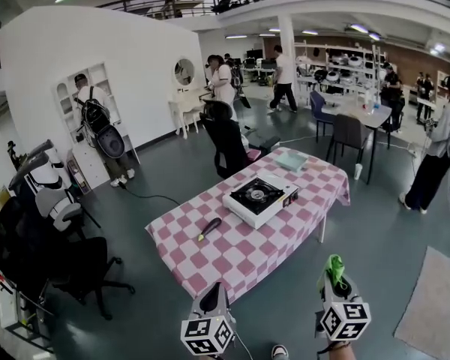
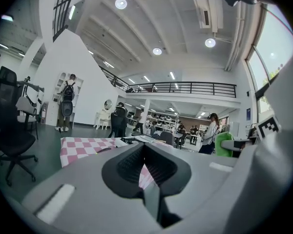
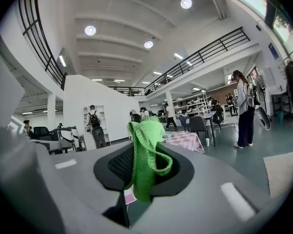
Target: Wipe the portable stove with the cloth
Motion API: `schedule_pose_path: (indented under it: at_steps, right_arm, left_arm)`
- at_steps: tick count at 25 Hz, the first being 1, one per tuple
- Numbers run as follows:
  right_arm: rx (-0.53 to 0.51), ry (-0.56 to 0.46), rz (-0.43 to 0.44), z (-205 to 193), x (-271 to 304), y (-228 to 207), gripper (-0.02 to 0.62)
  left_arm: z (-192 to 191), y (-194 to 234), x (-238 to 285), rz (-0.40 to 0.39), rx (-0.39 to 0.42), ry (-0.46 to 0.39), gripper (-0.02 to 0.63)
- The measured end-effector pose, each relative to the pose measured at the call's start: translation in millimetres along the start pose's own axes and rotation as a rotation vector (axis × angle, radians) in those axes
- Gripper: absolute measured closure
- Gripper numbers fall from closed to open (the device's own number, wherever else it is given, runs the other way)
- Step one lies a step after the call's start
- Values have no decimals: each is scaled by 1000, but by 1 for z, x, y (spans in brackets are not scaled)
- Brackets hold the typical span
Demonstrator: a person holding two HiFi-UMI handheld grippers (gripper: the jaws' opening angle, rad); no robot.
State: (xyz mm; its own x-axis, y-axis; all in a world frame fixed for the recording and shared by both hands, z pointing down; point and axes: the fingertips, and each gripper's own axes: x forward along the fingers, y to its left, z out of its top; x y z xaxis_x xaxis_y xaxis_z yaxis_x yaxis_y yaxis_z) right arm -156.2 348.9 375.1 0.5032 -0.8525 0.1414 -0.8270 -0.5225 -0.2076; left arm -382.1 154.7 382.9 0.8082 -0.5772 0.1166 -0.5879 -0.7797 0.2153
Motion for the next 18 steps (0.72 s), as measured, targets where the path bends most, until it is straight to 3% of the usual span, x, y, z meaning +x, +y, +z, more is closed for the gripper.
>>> schedule_pose_path:
  at_steps: [10,18]
  right_arm:
    - [-8,1,48,40,104,-61,518]
    - [2,20,82,49,170,-97,518]
  left_arm:
    - [22,-20,112,49,-6,-9,606]
    - [26,-32,177,79,5,-1,606]
